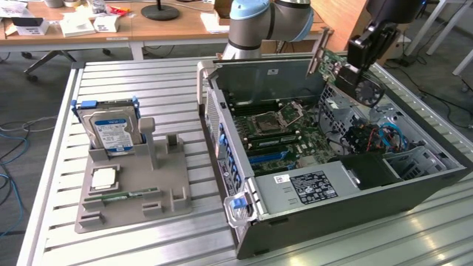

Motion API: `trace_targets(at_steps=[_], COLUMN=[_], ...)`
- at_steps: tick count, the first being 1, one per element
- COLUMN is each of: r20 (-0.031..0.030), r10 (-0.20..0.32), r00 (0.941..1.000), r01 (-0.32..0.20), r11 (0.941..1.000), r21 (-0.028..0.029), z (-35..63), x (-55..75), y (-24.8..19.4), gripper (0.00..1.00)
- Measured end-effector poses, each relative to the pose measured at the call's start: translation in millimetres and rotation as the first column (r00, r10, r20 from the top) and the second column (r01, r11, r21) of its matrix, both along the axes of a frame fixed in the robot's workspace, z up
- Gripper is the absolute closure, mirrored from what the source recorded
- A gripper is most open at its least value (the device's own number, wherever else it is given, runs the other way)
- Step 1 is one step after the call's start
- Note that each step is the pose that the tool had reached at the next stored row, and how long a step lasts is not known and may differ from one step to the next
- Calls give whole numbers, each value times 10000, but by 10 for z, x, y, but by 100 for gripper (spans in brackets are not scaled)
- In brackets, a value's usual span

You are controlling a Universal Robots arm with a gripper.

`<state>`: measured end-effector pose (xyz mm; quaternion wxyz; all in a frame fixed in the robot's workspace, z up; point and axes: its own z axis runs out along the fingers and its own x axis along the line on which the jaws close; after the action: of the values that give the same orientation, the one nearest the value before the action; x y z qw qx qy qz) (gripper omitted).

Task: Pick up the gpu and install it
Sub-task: 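Insert the gpu into the slot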

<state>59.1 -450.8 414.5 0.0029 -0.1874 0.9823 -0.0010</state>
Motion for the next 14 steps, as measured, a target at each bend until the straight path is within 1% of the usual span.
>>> trace_targets(at_steps=[4, 7, 11, 14], r20=[0, -3, -5, -8], r10=[524, 912, 1434, 1809], r00=[9986, 9958, 9897, 9835], r01=[-524, -912, -1434, -1809], r11=[9986, 9958, 9896, 9834], r21=[-34, -60, -88, -105], z=[-1, -2, -3, -4], x=[0, 0, 0, 0], y=[0, 0, 0, 0], gripper=[74, 74, 74, 74])
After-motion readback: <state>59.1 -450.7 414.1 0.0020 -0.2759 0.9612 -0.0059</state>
